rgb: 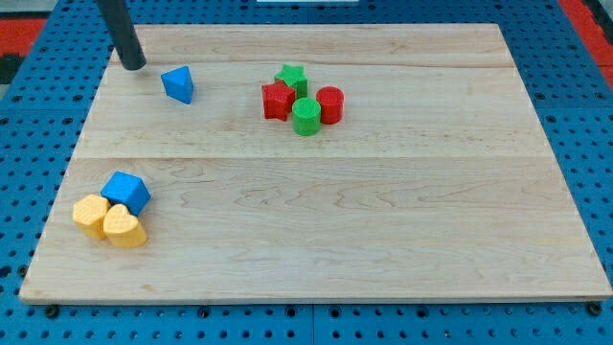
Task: Move the blue triangle towards the center
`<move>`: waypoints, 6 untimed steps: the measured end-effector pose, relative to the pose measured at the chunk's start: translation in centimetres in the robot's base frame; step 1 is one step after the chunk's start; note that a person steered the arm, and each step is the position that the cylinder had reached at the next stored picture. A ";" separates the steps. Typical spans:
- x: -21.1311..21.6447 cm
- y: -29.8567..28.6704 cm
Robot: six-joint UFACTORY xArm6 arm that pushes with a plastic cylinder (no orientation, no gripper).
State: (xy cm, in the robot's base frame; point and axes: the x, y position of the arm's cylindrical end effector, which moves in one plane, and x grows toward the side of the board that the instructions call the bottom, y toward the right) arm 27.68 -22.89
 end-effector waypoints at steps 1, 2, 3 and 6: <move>3.9 4.6; 10.2 5.2; 8.3 4.5; 9.2 8.8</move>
